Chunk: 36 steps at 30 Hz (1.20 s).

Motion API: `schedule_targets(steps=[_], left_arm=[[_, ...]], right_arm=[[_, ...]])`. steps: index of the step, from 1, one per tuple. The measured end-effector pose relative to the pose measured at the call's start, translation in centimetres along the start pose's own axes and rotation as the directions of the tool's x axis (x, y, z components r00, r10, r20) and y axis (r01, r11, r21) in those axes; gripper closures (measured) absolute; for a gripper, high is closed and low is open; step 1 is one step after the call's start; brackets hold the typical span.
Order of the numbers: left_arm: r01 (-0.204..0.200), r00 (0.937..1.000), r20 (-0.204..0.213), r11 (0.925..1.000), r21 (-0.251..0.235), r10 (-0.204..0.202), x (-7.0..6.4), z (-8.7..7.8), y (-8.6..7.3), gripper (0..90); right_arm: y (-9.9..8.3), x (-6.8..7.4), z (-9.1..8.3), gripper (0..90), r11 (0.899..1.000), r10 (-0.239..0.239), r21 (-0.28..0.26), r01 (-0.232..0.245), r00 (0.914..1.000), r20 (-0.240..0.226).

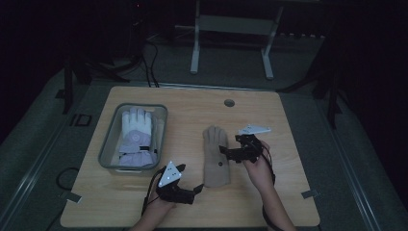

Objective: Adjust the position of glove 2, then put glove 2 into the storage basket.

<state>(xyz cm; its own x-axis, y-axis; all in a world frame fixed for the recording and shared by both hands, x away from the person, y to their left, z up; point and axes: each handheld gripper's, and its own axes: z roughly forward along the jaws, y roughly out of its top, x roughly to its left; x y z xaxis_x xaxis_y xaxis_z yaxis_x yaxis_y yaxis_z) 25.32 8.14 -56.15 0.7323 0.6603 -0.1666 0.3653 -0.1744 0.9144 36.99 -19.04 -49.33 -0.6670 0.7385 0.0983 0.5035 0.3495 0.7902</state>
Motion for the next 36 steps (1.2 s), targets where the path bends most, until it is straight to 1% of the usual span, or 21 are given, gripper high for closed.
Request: schedule_targets(steps=[2, 3, 5, 7, 9, 10, 11, 13, 15, 17, 20, 22, 24, 26, 29, 30, 31, 32, 33, 34, 36], left_arm=[[0.002, 1.0000, -0.002, 1.0000, 0.006, -0.002, -0.2, 0.1, 0.3, 2.8], [0.007, 1.0000, 0.003, 0.9999, 0.008, -0.007, -0.3, 0.2, 0.5, 2.8], [0.013, 0.9999, 0.000, 0.9995, 0.029, -0.013, -0.5, 0.5, 0.9, 2.8], [0.031, 0.9994, 0.012, 0.9990, 0.032, -0.032, -0.6, 0.8, 1.3, 2.8], [0.015, 0.9999, -0.005, 0.9990, 0.043, -0.015, -0.8, 1.2, 1.8, 2.9], [0.016, 0.9997, -0.019, 0.9982, 0.058, -0.015, -0.8, 1.5, 2.0, 3.0], [0.017, 0.9998, -0.013, 0.9973, 0.071, -0.016, -0.8, 1.9, 2.3, 3.7], [0.009, 0.9995, -0.030, 0.9944, 0.105, -0.006, -1.0, 2.6, 2.8, 3.7], [-0.019, 0.9976, -0.062, 0.9859, 0.166, 0.030, -1.5, 3.4, 3.5, 4.0], [-0.020, 0.9965, -0.076, 0.9793, 0.202, 0.036, -1.8, 4.2, 4.0, 4.0], [0.007, 0.9956, -0.093, 0.9697, 0.244, 0.016, -1.8, 5.4, 4.4, 5.2], [0.017, 0.9948, -0.101, 0.9637, 0.266, 0.010, -1.7, 6.2, 4.4, 5.3], [0.047, 0.9937, -0.111, 0.9579, 0.283, -0.015, -1.3, 6.8, 4.2, 5.8], [0.078, 0.9931, -0.108, 0.9480, 0.309, -0.046, -0.9, 7.3, 4.1, 6.9], [0.100, 0.9915, -0.111, 0.9402, 0.325, -0.067, -0.6, 7.6, 3.8, 6.9], [0.099, 0.9911, -0.117, 0.9376, 0.333, -0.063, -0.5, 7.7, 3.7, 6.9], [0.099, 0.9911, -0.117, 0.9376, 0.333, -0.063, -0.5, 7.7, 3.7, 6.9], [0.113, 0.9904, -0.115, 0.9307, 0.348, -0.077, -0.3, 7.8, 3.5, 6.9], [0.128, 0.9890, -0.114, 0.9277, 0.351, -0.094, -0.2, 7.9, 3.4, 7.4], [0.138, 0.9876, -0.119, 0.9254, 0.353, -0.102, -0.2, 7.9, 3.4, 10.9], [0.144, 0.9870, -0.120, 0.9227, 0.358, -0.108, -0.2, 8.1, 3.2, 13.1]], right_arm=[[0.0, -0.2, -0.1, 14.6, 1.000, -0.009, -0.002, 0.009, 0.9996, -0.026], [0.1, -0.4, -0.2, 14.6, 1.000, -0.001, 0.000, 0.001, 0.9996, -0.027], [0.3, -0.7, -0.6, 14.0, 1.000, 0.029, 0.001, -0.029, 0.9989, -0.036], [0.7, -1.1, -0.9, 13.4, 0.997, 0.074, -0.015, -0.075, 0.9962, -0.046], [1.0, -1.3, -1.0, 10.7, 0.996, 0.083, -0.041, -0.085, 0.9954, -0.048], [1.1, -1.4, -1.0, 10.7, 0.994, 0.094, -0.045, -0.097, 0.9939, -0.058], [1.3, -1.6, -0.8, 10.8, 0.994, 0.100, -0.031, -0.102, 0.9924, -0.073], [1.6, -1.9, -0.2, 14.7, 0.995, 0.099, -0.010, -0.100, 0.9941, -0.043], [1.8, -2.2, 0.5, 16.7, 0.995, 0.102, 0.015, -0.101, 0.9943, -0.033], [1.8, -2.8, 1.4, 21.0, 0.993, 0.112, 0.025, -0.112, 0.9935, -0.018], [1.7, -3.7, 3.1, 22.1, 0.988, 0.148, 0.052, -0.147, 0.9889, -0.013], [1.5, -4.2, 4.3, 21.7, 0.983, 0.165, 0.087, -0.164, 0.9862, -0.011], [1.0, -4.4, 5.4, 21.5, 0.977, 0.180, 0.113, -0.179, 0.9836, -0.001], [0.4, -4.6, 6.4, 21.4, 0.971, 0.195, 0.138, -0.193, 0.9808, -0.003], [-0.4, -4.9, 7.5, 22.8, 0.963, 0.215, 0.170, -0.210, 0.9766, -0.010], [-0.6, -5.0, 7.8, 26.5, 0.959, 0.224, 0.182, -0.217, 0.9746, -0.015], [-0.6, -5.0, 7.8, 26.5, 0.959, 0.224, 0.182, -0.217, 0.9746, -0.015], [-0.7, -5.0, 7.8, 32.7, 0.958, 0.234, 0.181, -0.224, 0.9717, -0.034], [-0.7, -4.8, 7.9, 46.2, 0.958, 0.229, 0.188, -0.217, 0.9724, -0.045], [-0.6, -4.6, 7.8, 51.8, 0.959, 0.224, 0.191, -0.208, 0.9722, -0.067], [-0.4, -4.2, 7.7, 60.4, 0.966, 0.183, 0.193, -0.171, 0.9821, -0.044]])
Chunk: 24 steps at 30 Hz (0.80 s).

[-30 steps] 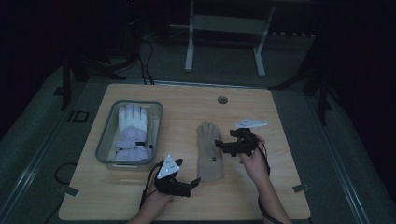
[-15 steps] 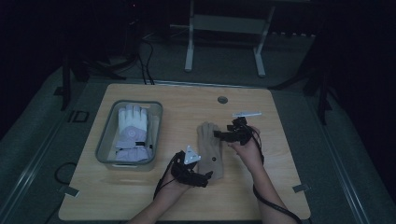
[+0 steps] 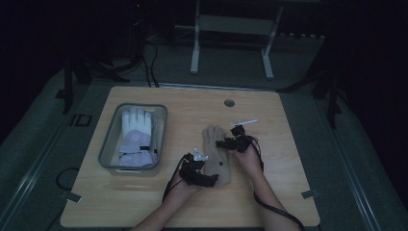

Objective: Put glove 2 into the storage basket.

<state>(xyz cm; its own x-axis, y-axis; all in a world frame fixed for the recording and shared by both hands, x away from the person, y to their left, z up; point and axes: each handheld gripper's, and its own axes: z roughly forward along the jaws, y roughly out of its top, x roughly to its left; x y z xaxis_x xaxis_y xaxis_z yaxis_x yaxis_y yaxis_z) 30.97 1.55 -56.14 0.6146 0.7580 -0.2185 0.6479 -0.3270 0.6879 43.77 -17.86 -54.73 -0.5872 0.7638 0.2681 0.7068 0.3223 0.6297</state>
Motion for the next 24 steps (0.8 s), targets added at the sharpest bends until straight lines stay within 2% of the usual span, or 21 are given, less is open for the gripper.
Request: schedule_targets(steps=[3, 6, 8, 10, 11, 13, 14, 16, 17, 19, 21, 22, 24], left_arm=[[-0.014, 0.9999, 0.008, 0.9998, 0.014, 0.014, -0.2, 0.3, -0.1, 15.1], [-0.028, 0.9996, 0.000, 0.9994, 0.021, 0.028, -0.6, 0.4, -0.1, 15.5], [-0.052, 0.9980, -0.033, 0.9984, 0.020, 0.053, -1.0, 0.6, -0.1, 16.1], [-0.080, 0.9938, -0.076, 0.9965, 0.026, 0.081, -1.6, 0.8, -0.2, 16.7], [-0.097, 0.9919, -0.079, 0.9946, 0.035, 0.100, -1.8, 0.8, -0.1, 19.2], [-0.091, 0.9932, -0.070, 0.9951, 0.040, 0.093, -2.0, 0.8, 0.2, 28.1], [-0.098, 0.9932, -0.059, 0.9944, 0.038, 0.100, -2.1, 0.8, 0.3, 36.0], [-0.080, 0.9965, -0.020, 0.9961, 0.037, 0.081, -2.0, 0.8, 0.4, 56.8], [-0.079, 0.9969, -0.006, 0.9962, 0.036, 0.079, -2.0, 0.8, 0.4, 63.5], [-0.066, 0.9977, 0.015, 0.9971, 0.037, 0.066, -2.0, 0.9, 0.4, 71.1], [-0.068, 0.9976, 0.014, 0.9971, 0.033, 0.067, -2.0, 0.7, 0.4, 74.9], [-0.061, 0.9981, 0.013, 0.9977, 0.030, 0.061, -2.0, 0.6, 0.4, 75.5], [-0.077, 0.9970, 0.003, 0.9965, 0.032, 0.077, -1.9, 0.4, 0.4, 76.0]], right_arm=[[0.0, 0.5, -0.2, 63.4, 0.999, -0.036, 0.000, 0.036, 0.9986, 0.038], [-0.3, 0.6, -0.2, 63.4, 0.999, -0.029, -0.016, 0.030, 0.9987, 0.043], [-0.3, 0.7, -0.2, 63.3, 0.999, -0.030, -0.019, 0.031, 0.9984, 0.048], [-0.3, 0.8, -0.2, 63.4, 0.999, -0.035, -0.021, 0.036, 0.9980, 0.052], [-0.3, 0.8, -0.2, 63.4, 0.999, -0.037, -0.019, 0.038, 0.9979, 0.053], [-0.3, 0.9, -0.2, 64.2, 0.999, -0.043, -0.020, 0.044, 0.9975, 0.057], [-0.3, 0.9, -0.2, 64.9, 0.999, -0.040, -0.020, 0.041, 0.9976, 0.057], [-0.4, 1.0, -0.2, 67.2, 0.998, -0.049, -0.026, 0.050, 0.9974, 0.054], [-0.4, 1.1, -0.2, 68.4, 0.998, -0.048, -0.027, 0.050, 0.9977, 0.048], [-0.4, 1.3, -0.2, 70.7, 0.998, -0.056, -0.029, 0.058, 0.9972, 0.050], [-0.3, 1.5, -0.3, 72.9, 0.998, -0.058, -0.035, 0.060, 0.9971, 0.050], [-0.3, 1.6, -0.4, 73.9, 0.997, -0.060, -0.040, 0.062, 0.9969, 0.050], [-0.2, 1.7, -0.7, 77.5, 0.997, -0.064, -0.046, 0.066, 0.9965, 0.054]])
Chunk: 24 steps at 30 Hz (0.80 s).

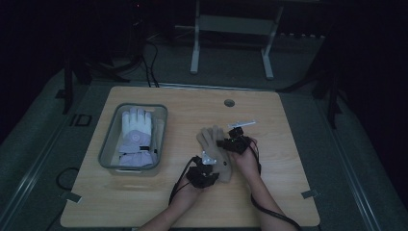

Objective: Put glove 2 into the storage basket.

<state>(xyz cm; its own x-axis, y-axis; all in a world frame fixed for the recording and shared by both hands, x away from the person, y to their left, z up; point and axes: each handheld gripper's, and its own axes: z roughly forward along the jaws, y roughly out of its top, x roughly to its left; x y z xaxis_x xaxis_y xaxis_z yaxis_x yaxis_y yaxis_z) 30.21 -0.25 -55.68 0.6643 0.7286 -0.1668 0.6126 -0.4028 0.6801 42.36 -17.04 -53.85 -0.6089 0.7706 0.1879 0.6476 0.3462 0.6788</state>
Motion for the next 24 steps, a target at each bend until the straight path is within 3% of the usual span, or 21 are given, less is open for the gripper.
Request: schedule_targets(steps=[3, 6, 9, 16, 24], left_arm=[[0.011, 0.9999, 0.001, 0.9999, -0.006, -0.011, 0.1, -0.2, 0.0, 76.5], [0.010, 0.9999, 0.006, 0.9999, -0.005, -0.009, 0.4, -0.5, -0.2, 76.6], [0.020, 0.9998, 0.002, 0.9998, -0.009, -0.020, 0.7, -0.9, -0.3, 76.6], [0.033, 0.9995, 0.004, 0.9986, -0.042, -0.032, 1.1, -2.2, 0.1, 76.8], [0.028, 0.9996, -0.002, 0.9961, -0.084, -0.028, 1.5, -4.0, 1.2, 76.9]], right_arm=[[0.2, 0.0, -0.4, 79.4, 1.000, 0.006, -0.013, -0.007, 1.0000, -0.005], [0.5, 0.1, -0.6, 81.0, 1.000, 0.015, 0.009, -0.015, 0.9996, -0.023], [0.6, 0.3, -0.7, 81.3, 1.000, 0.000, 0.005, 0.000, 0.9998, -0.017], [1.4, 0.4, -1.3, 81.8, 0.999, 0.026, -0.018, -0.027, 0.9988, -0.040], [3.0, 1.1, -2.6, 82.1, 0.998, 0.006, -0.066, -0.009, 0.9990, -0.045]])
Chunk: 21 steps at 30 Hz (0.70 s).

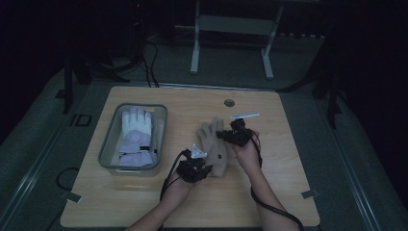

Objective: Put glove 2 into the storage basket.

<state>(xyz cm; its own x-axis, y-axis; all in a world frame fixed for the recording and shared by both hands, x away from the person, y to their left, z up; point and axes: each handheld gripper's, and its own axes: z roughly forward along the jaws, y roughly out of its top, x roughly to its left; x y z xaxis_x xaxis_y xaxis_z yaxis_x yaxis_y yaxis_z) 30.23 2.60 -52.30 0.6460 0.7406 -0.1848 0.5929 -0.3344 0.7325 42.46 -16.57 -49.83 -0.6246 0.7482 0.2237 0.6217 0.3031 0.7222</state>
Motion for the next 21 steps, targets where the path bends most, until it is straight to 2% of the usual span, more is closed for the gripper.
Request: schedule_targets(steps=[1, 7, 12, 16, 17, 18, 20, 21], left_arm=[[0.001, 1.0000, -0.004, 1.0000, -0.008, -0.001, 0.1, -0.3, 0.2, 76.8], [-0.020, 0.9994, -0.030, 0.9993, -0.030, 0.019, 0.5, -2.2, 1.1, 76.9], [-0.020, 0.9983, -0.056, 0.9981, -0.058, 0.017, 1.4, -4.3, 1.7, 76.9], [-0.029, 0.9955, -0.092, 0.9973, -0.067, 0.023, 2.2, -6.1, 2.0, 76.9], [-0.029, 0.9955, -0.092, 0.9973, -0.067, 0.023, 2.2, -6.1, 2.0, 76.9], [-0.034, 0.9938, -0.108, 0.9969, -0.071, 0.026, 2.6, -7.1, 2.1, 76.9], [-0.034, 0.9933, -0.112, 0.9967, -0.074, 0.026, 2.8, -7.4, 2.1, 76.9], [-0.033, 0.9915, -0.128, 0.9965, -0.077, 0.023, 3.2, -8.3, 2.2, 76.9]], right_arm=[[0.7, 0.2, -0.5, 82.1, 1.000, -0.002, -0.021, 0.002, 1.0000, -0.005], [2.7, 1.6, -1.3, 82.0, 0.998, -0.039, -0.052, 0.038, 0.9992, -0.009], [4.5, 3.1, -1.6, 82.0, 0.994, -0.073, -0.086, 0.071, 0.9972, -0.016], [6.1, 4.4, -1.7, 82.0, 0.990, -0.090, -0.109, 0.086, 0.9954, -0.033], [6.5, 4.7, -1.7, 82.0, 0.989, -0.094, -0.114, 0.089, 0.9948, -0.039], [7.0, 5.2, -1.6, 82.0, 0.988, -0.102, -0.119, 0.097, 0.9938, -0.043], [7.4, 5.6, -1.6, 82.0, 0.987, -0.110, -0.121, 0.103, 0.9928, -0.048], [7.6, 5.9, -1.5, 82.0, 0.987, -0.115, -0.122, 0.108, 0.9922, -0.048]])
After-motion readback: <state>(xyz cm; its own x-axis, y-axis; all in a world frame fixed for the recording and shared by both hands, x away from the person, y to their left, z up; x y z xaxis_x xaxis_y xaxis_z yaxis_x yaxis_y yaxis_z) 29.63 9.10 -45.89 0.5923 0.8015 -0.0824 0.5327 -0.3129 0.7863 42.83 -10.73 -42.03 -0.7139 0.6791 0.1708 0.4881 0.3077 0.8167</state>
